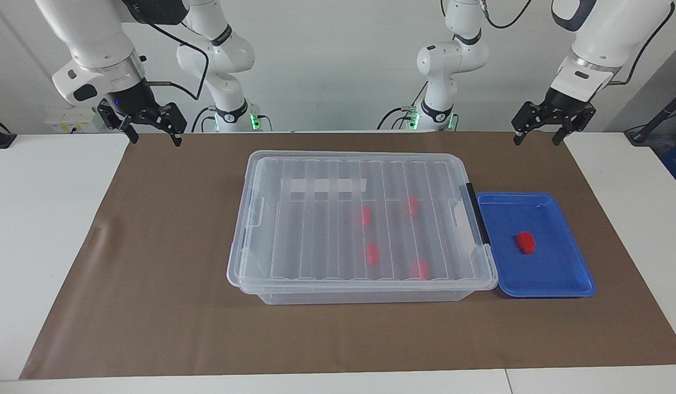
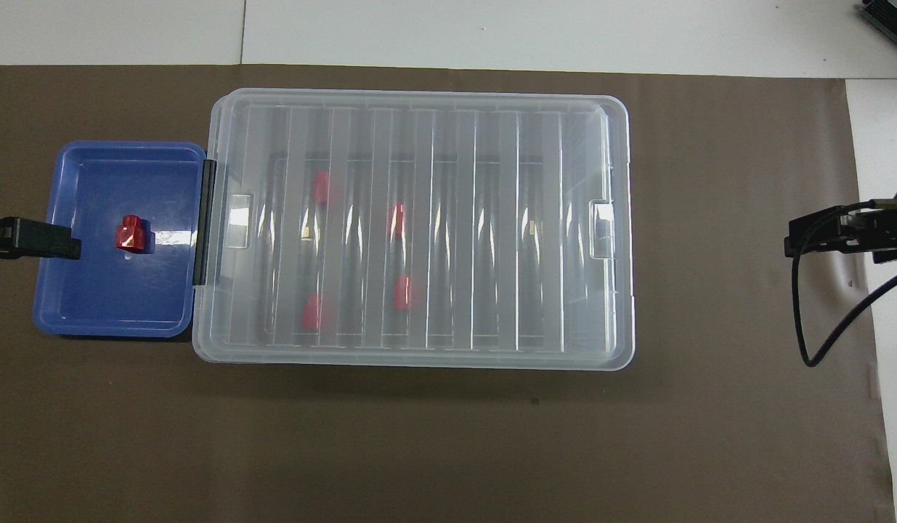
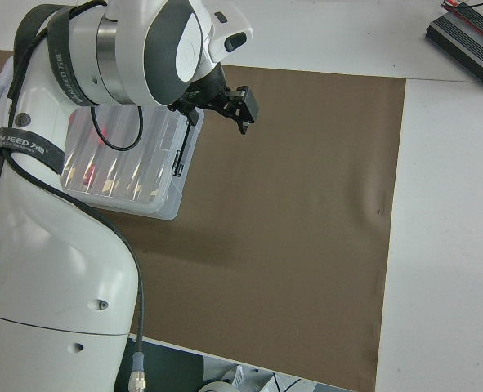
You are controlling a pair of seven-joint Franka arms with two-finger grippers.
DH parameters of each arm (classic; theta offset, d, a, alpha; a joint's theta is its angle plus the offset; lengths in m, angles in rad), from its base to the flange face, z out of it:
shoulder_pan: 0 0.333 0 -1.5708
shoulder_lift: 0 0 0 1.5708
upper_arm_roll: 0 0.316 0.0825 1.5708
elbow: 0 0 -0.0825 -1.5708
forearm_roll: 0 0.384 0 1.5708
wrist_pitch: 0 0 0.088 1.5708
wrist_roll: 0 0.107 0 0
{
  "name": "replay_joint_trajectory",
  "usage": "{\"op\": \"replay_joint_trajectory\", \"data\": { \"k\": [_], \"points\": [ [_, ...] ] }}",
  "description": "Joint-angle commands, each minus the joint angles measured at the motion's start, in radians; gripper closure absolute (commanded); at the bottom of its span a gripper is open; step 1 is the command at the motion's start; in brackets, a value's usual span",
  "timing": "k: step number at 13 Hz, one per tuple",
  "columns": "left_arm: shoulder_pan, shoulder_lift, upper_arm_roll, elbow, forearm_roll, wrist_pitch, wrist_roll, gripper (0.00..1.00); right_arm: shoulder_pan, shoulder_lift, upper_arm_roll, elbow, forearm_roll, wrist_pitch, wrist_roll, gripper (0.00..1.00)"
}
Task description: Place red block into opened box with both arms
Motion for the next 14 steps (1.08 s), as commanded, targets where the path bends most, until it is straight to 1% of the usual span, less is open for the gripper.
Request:
{"op": "replay_joint_trajectory", "data": {
  "k": [1, 5, 6, 9, 11, 12, 14],
  "points": [
    [0.001, -0.008, 0.001, 0.004, 0.018, -0.01, -0.009, 0.0, -0.011, -0.01, 0.008, -0.011, -0.002, 0.008, -0.018, 0.0],
    [0.001, -0.008, 0.001, 0.004, 0.018, -0.01, -0.009, 0.0, -0.013, -0.012, 0.008, -0.014, -0.002, 0.009, -0.02, 0.0],
    [0.001, -0.008, 0.001, 0.004, 0.018, -0.01, -0.009, 0.0, -0.011, -0.015, 0.01, -0.028, -0.002, 0.022, -0.02, 0.0],
    [0.001, -0.008, 0.001, 0.004, 0.018, -0.01, -0.009, 0.0, 0.019, -0.012, 0.018, -0.063, -0.001, 0.11, -0.018, 0.0],
    [0.001, -0.008, 0.001, 0.004, 0.018, -0.01, -0.009, 0.0, 0.064, 0.003, 0.018, -0.106, 0.013, 0.22, -0.012, 0.0],
    [0.001, -0.008, 0.001, 0.004, 0.018, -0.01, -0.009, 0.0, 0.074, 0.016, 0.018, -0.125, 0.031, 0.277, -0.006, 0.0],
    [0.001, -0.008, 0.001, 0.004, 0.018, -0.01, -0.009, 0.0, 0.103, 0.058, 0.018, -0.129, 0.059, 0.325, -0.004, 0.0]
  ]
}}
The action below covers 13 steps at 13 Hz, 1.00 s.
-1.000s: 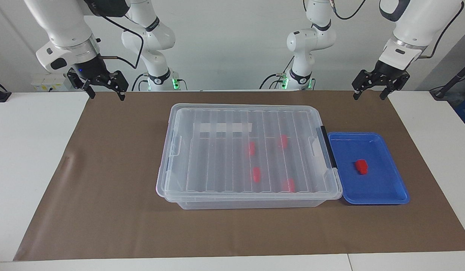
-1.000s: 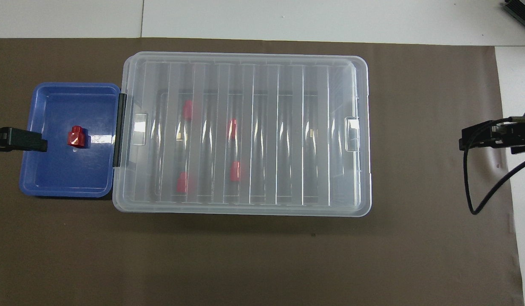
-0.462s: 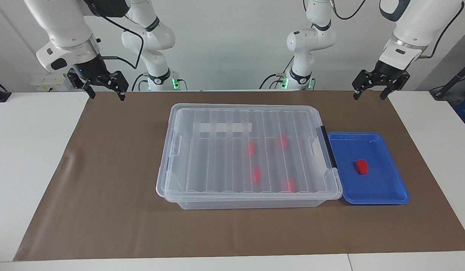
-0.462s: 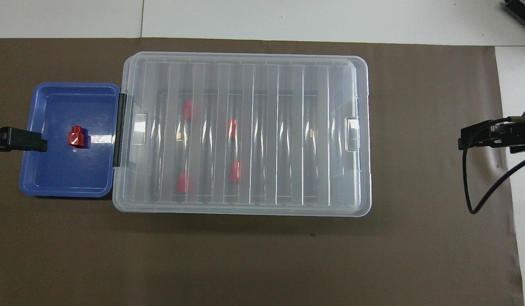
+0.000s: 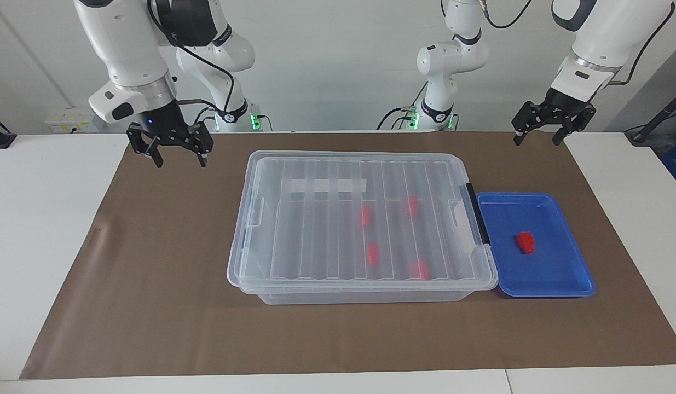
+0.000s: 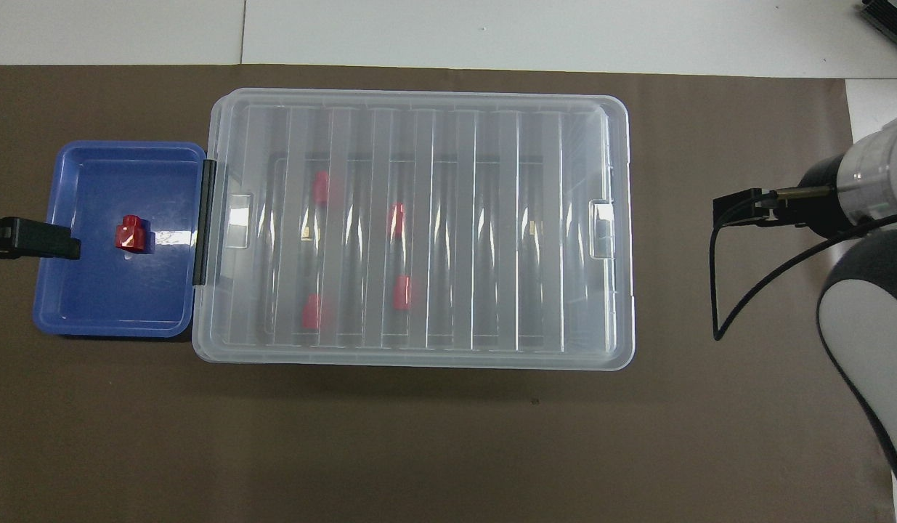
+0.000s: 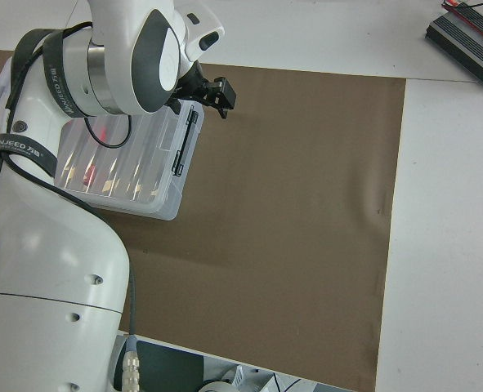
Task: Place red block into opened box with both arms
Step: 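Reach the right gripper to the clear lid's near edge and grip it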
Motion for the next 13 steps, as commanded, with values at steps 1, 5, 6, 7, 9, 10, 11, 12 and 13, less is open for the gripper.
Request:
{"op": "replay_joint_trajectory", "data": {
  "k": [1, 5, 6, 7, 9, 10, 11, 12, 13],
  "points": [
    [0.001, -0.008, 0.0, 0.004, 0.018, -0.01, -0.009, 0.0, 0.027, 0.038, 0.008, -0.02, 0.034, 0.073, -0.003, 0.0],
    [0.001, -0.008, 0.0, 0.004, 0.018, -0.009, -0.009, 0.0, 0.075, 0.075, 0.009, -0.095, 0.035, 0.208, -0.002, 0.0],
    [0.001, -0.008, 0.0, 0.004, 0.018, -0.01, -0.009, 0.0, 0.076, 0.084, 0.009, -0.104, 0.037, 0.225, -0.002, 0.0],
    [0.001, -0.008, 0.0, 0.004, 0.018, -0.01, -0.009, 0.0, 0.082, 0.091, 0.009, -0.106, 0.037, 0.231, -0.002, 0.0],
    [0.001, -0.008, 0.0, 0.004, 0.018, -0.01, -0.009, 0.0, 0.085, 0.101, 0.009, -0.111, 0.037, 0.236, -0.003, 0.0],
    [0.001, -0.008, 0.0, 0.004, 0.018, -0.009, -0.009, 0.0, 0.09, 0.105, 0.009, -0.12, 0.037, 0.254, -0.008, 0.0],
    [0.001, -0.008, 0.0, 0.004, 0.018, -0.01, -0.009, 0.0, 0.092, 0.107, 0.009, -0.138, 0.037, 0.278, -0.012, 0.0],
    [0.001, -0.008, 0.0, 0.004, 0.018, -0.01, -0.009, 0.0, 0.092, 0.107, 0.009, -0.155, 0.037, 0.297, -0.016, 0.0],
    [0.001, -0.008, 0.0, 0.004, 0.018, -0.01, -0.009, 0.0, 0.092, 0.107, 0.009, -0.169, 0.037, 0.312, -0.019, 0.0]
  ]
}}
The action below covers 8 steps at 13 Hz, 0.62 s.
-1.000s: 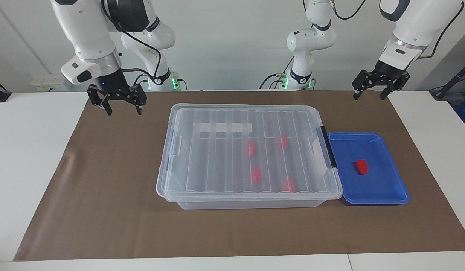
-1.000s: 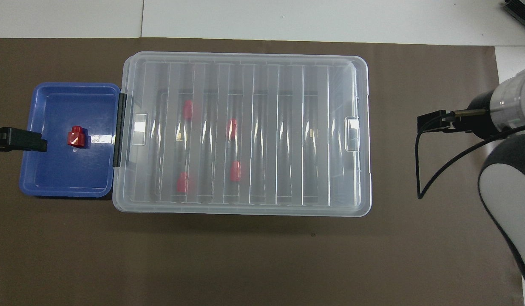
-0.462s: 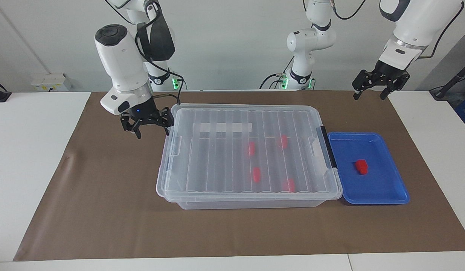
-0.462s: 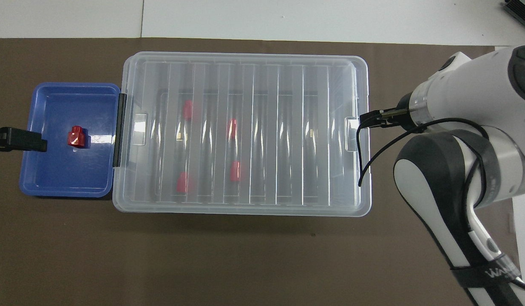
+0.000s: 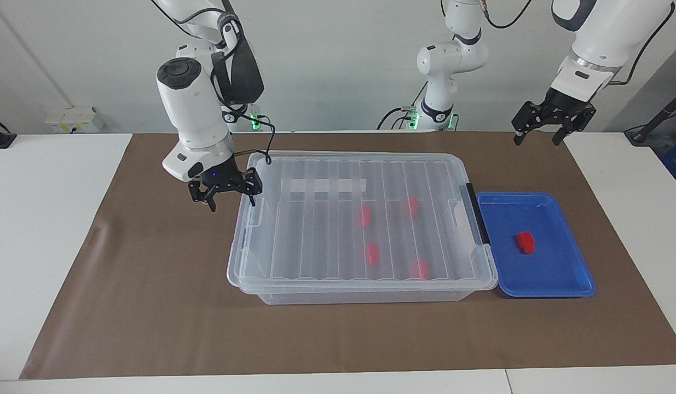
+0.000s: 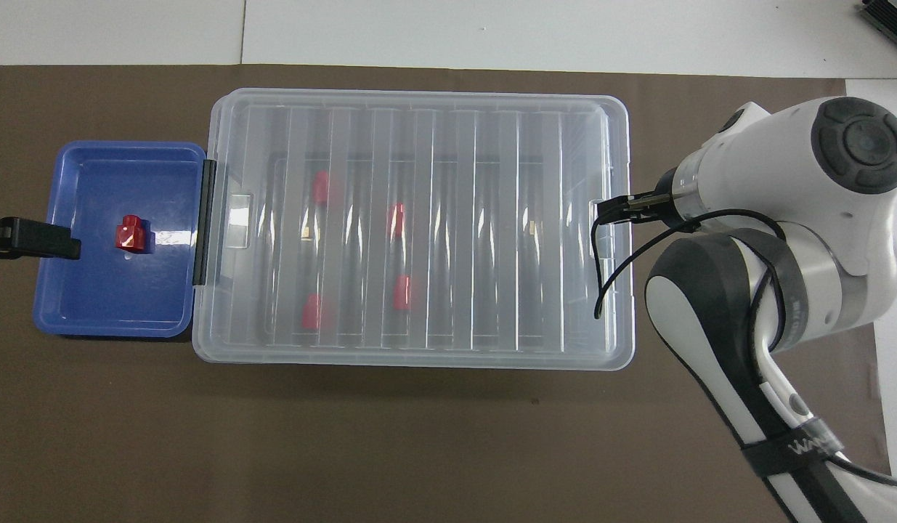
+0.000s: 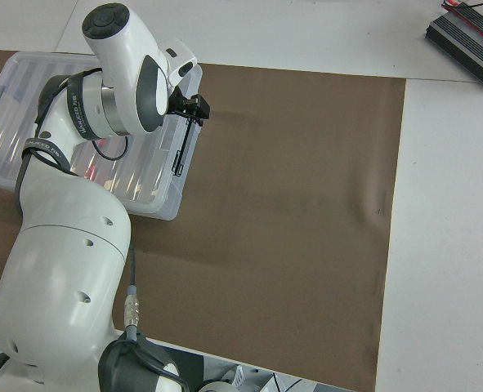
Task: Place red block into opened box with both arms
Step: 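Reach the right gripper to the clear lid's near edge and grip it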
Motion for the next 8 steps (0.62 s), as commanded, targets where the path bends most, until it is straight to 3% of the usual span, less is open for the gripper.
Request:
{"op": "replay_joint_trajectory", "data": {
  "k": [1, 8],
  "points": [
    [0.001, -0.008, 0.0, 0.004, 0.018, -0.01, -0.009, 0.0, -0.002, -0.004, 0.007, -0.056, 0.016, 0.061, -0.019, 0.0],
    [0.002, -0.008, 0.0, 0.007, 0.018, -0.012, -0.008, 0.0, -0.015, 0.006, 0.003, -0.084, -0.001, 0.069, -0.011, 0.0]
  ]
}}
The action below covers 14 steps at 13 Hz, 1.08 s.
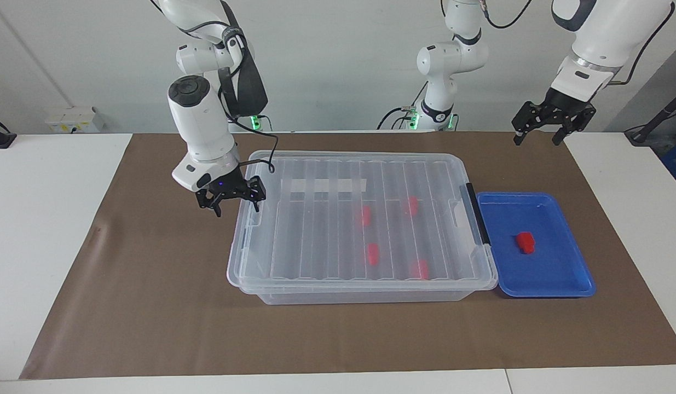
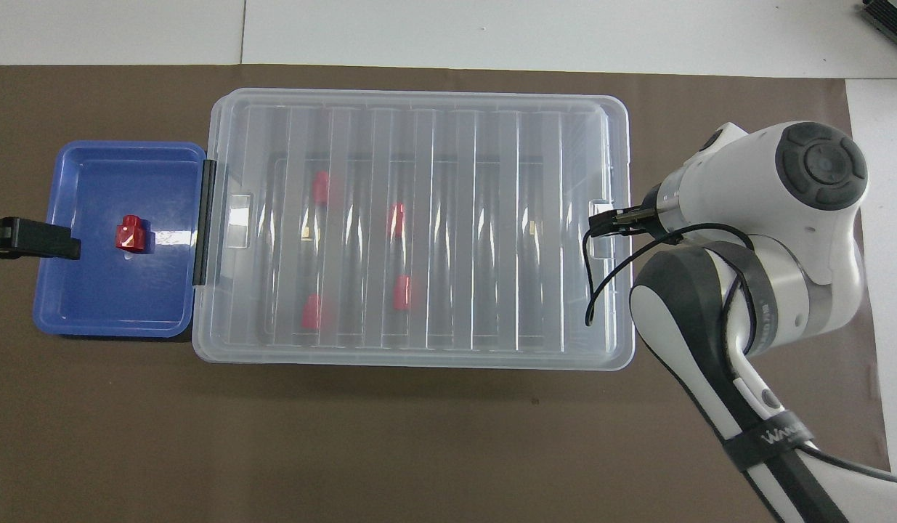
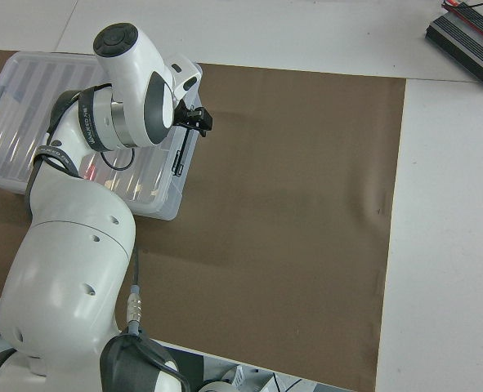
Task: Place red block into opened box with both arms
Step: 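Reach the right gripper to the clear lid's near edge and grip it, then slide the clear lid away from the blue tray with the right gripper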
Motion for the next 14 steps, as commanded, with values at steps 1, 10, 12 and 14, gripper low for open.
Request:
{"op": "replay_joint_trajectory", "data": {
  "k": [1, 10, 12, 14],
  "points": [
    [0.002, -0.008, 0.002, 0.008, 0.02, -0.012, -0.008, 0.0, -0.023, 0.005, 0.002, -0.022, -0.004, 0.023, -0.01, 0.0],
    [0.004, -0.008, 0.002, 0.007, 0.02, -0.009, -0.014, 0.0, -0.105, 0.008, 0.001, -0.008, -0.156, -0.011, -0.013, 0.0],
    [0.004, -0.008, 0.002, 0.007, 0.02, -0.01, -0.014, 0.0, -0.123, 0.008, -0.001, -0.008, -0.159, -0.022, -0.013, 0.0],
    [0.004, -0.008, 0.003, 0.01, 0.035, -0.01, -0.017, 0.0, -0.138, 0.006, -0.002, -0.005, -0.166, -0.037, -0.014, 0.0]
  ]
}}
